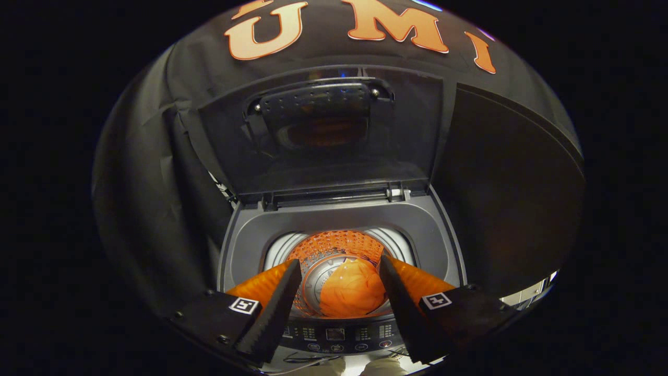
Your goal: Put the clothes into the washing machine and then close the washing machine lid.
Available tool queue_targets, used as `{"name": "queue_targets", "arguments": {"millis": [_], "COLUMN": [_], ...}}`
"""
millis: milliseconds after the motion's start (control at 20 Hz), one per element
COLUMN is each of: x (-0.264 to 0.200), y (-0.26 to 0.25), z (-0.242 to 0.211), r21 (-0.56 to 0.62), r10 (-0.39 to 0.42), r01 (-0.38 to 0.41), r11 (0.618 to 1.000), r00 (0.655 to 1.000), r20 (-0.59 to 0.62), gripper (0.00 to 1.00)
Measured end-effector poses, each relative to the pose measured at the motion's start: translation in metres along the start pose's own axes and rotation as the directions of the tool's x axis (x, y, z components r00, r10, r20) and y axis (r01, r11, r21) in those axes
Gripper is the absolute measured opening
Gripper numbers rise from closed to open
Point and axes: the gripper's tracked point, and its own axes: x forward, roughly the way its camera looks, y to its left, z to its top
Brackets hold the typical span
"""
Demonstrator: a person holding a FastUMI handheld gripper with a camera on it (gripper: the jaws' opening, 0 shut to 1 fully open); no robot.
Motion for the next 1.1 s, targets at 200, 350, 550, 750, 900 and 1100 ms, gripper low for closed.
{"name": "queue_targets", "arguments": {"millis": [200,350,550,750,900,1100], "x": [-0.043,-0.080,-0.121,-0.159,-0.185,-0.193], "y": [0.019,0.039,0.052,0.059,0.058,0.049], "z": [0.047,0.094,0.141,0.193,0.241,0.292], "r21": [-0.014,-0.023,-0.029,-0.058,-0.071,-0.095], "r10": [0.039,0.080,0.118,0.129,0.139,0.120], "r01": [-0.037,-0.076,-0.116,-0.116,-0.120,-0.078], "r11": [0.999,0.997,0.993,0.992,0.990,0.992], "r00": [0.987,0.959,0.914,0.851,0.810,0.784], "r20": [0.158,0.274,0.388,0.509,0.570,0.609], "gripper": [0.98,0.98,0.98,0.98,0.98,0.98]}}
